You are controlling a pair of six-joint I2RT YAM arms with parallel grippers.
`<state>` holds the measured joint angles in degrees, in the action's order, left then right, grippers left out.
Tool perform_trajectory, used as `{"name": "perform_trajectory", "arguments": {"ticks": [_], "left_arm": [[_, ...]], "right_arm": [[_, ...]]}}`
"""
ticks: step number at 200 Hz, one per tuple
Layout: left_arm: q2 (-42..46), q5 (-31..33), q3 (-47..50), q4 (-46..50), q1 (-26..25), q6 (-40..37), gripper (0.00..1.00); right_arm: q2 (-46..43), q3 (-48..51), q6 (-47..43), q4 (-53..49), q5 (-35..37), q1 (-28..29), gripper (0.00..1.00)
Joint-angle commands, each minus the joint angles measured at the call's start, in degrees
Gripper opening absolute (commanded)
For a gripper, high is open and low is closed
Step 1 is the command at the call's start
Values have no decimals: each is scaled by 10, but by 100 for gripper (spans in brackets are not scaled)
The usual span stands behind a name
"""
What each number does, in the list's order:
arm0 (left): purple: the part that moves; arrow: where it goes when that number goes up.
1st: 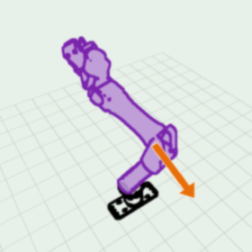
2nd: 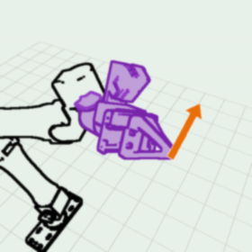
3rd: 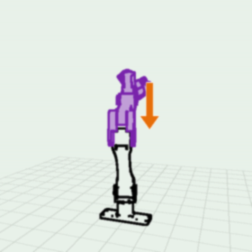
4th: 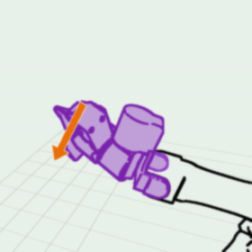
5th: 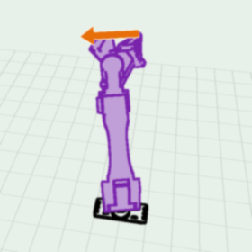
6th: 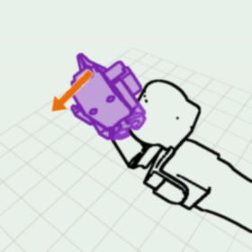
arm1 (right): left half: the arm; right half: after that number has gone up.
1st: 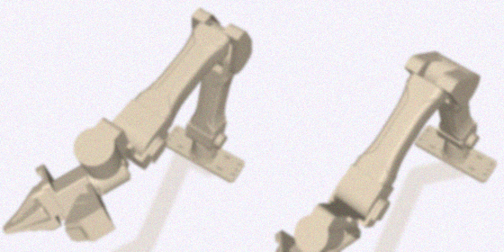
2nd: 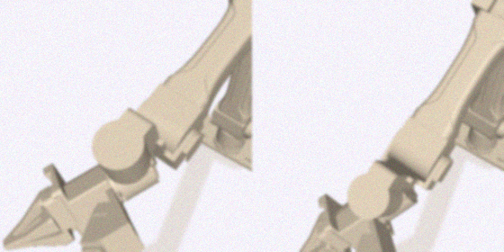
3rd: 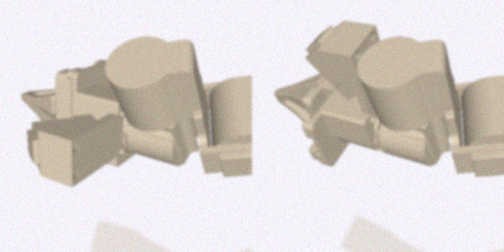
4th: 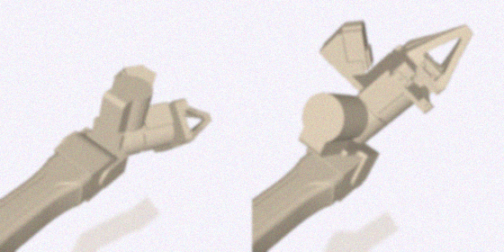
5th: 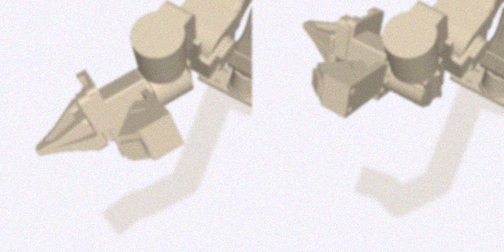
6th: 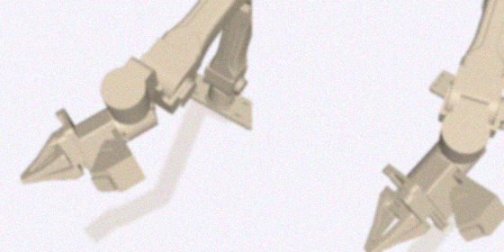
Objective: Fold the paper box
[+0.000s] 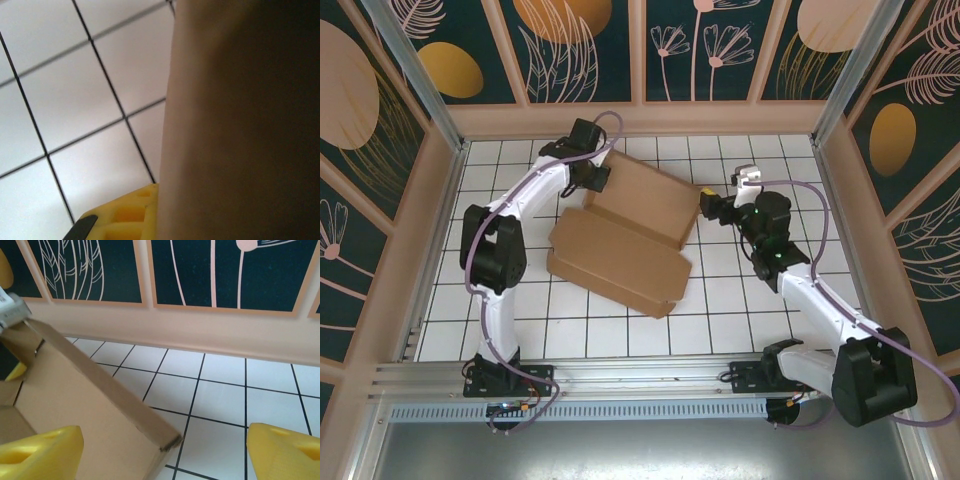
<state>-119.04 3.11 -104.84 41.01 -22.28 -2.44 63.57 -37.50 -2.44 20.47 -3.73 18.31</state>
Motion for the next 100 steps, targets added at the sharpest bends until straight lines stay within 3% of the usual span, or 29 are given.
{"name": "perform_trajectory", "arguments": {"ticks": [1, 36, 60, 75, 88, 100], "left_arm": [[-36, 30, -53, 174, -1, -38, 0], [-89, 24, -97, 258, 0, -71, 0], [-162, 27, -177, 332, 0, -93, 0], [-189, 38, -213, 349, 0, -94, 12], [-194, 40, -226, 344, 0, -93, 38], [-195, 32, -240, 341, 0, -94, 46]], "right_arm": [[-7, -18, 6, -22, -29, -4, 85], [14, -17, 15, -19, -56, -5, 85], [29, -24, 19, -16, -66, -4, 85], [36, -28, 23, -13, -72, -3, 85], [39, -28, 27, -9, -77, -4, 85], [43, -28, 29, -6, -81, -4, 85]]}}
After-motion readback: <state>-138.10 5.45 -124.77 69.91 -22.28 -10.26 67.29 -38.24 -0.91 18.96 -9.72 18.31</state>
